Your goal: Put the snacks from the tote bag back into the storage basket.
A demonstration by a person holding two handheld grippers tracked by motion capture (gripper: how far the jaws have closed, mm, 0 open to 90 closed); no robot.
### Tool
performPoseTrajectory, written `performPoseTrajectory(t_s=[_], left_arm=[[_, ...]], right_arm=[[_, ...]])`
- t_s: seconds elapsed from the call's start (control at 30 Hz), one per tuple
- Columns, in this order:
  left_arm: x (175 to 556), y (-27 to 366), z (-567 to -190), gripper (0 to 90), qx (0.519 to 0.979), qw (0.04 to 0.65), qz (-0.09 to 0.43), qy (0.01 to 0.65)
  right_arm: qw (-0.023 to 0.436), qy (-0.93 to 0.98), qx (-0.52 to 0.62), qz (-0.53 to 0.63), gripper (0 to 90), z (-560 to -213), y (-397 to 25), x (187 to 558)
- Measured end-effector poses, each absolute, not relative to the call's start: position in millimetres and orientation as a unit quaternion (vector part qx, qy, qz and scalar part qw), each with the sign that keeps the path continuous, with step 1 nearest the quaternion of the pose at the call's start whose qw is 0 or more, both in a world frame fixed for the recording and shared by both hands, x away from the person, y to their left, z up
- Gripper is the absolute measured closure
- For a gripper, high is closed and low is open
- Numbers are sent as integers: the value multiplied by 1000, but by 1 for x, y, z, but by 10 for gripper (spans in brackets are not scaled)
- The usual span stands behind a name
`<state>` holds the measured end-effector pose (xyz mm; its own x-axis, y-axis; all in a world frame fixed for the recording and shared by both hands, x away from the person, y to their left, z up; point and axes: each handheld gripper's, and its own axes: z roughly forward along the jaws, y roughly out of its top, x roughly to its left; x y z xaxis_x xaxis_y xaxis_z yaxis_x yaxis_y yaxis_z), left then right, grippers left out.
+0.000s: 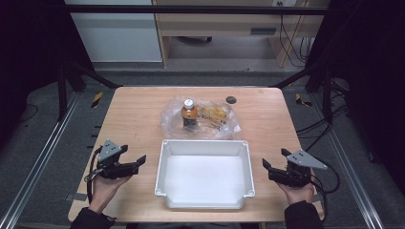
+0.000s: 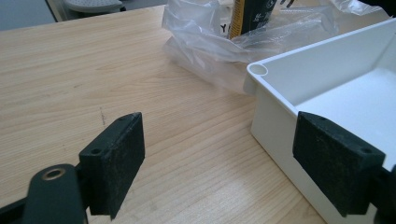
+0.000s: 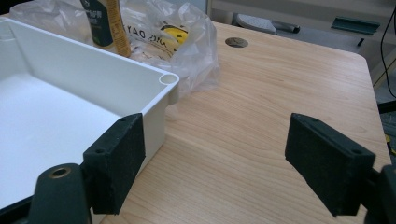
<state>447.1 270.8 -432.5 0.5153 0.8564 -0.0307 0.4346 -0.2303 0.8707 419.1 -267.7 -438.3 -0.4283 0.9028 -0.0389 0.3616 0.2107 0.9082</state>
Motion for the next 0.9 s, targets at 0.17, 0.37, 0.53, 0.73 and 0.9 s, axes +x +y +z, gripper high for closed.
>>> performPoseTrajectory(t_s=[0.17, 0.37, 0.53, 0.73, 0.9], left_arm=[[448, 269, -433, 166, 748, 445, 235, 432], [449, 266, -432, 168, 751, 446, 231, 429], [451, 263, -429, 172, 750, 449, 228, 429], [453, 259, -425, 173, 750, 455, 224, 426], [453, 256, -420, 176, 748, 464, 222, 420]], right_arm=[[299, 716, 445, 447, 206, -438, -268, 419], [298, 713, 448, 449, 209, -438, -269, 419], [295, 714, 451, 447, 210, -439, -269, 419], [292, 712, 456, 447, 209, -439, -269, 419], [292, 711, 456, 449, 209, -439, -269, 419]])
